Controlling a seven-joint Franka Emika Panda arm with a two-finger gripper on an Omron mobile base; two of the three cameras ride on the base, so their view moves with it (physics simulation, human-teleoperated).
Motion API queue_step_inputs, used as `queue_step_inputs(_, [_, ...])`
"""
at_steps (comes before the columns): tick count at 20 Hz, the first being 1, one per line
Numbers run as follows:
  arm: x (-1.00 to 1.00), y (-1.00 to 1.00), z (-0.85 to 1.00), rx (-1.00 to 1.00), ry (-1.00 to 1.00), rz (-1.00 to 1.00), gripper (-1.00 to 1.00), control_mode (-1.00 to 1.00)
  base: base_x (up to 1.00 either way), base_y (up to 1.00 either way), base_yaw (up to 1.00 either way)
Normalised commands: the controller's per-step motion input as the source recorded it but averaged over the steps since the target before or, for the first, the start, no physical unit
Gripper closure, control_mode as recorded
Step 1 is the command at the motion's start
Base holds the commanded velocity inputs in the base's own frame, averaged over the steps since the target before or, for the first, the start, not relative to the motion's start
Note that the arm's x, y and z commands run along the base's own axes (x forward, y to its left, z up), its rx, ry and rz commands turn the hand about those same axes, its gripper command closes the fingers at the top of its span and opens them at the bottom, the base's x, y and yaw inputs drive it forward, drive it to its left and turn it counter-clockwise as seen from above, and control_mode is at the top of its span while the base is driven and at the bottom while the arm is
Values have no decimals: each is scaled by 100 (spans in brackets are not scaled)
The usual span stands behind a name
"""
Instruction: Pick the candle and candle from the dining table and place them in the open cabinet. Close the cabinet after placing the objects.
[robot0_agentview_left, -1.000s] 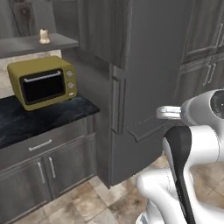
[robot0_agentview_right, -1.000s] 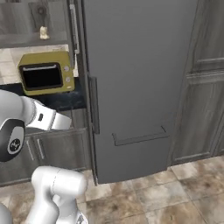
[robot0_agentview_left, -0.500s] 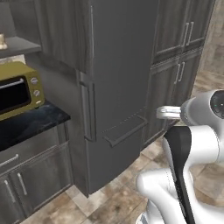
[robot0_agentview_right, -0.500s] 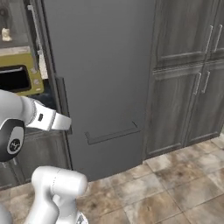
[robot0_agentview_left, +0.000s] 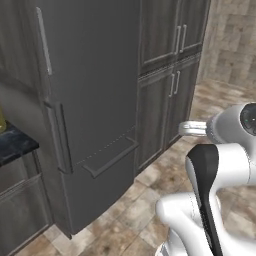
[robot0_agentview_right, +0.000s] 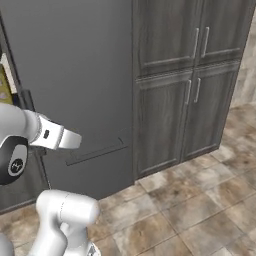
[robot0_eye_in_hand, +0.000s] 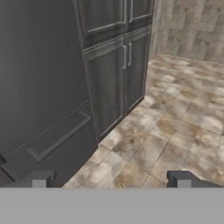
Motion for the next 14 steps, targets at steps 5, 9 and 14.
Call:
queue_step_inputs(5, [0,0,0,0,0,0,-100,100,1,-82,-15])
queue_step_inputs(9, [0,0,0,0,0,0,-100,100,4,-83,-14])
queue_step_inputs(14, [0,0,0,0,0,0,-100,100,6,-74,-20])
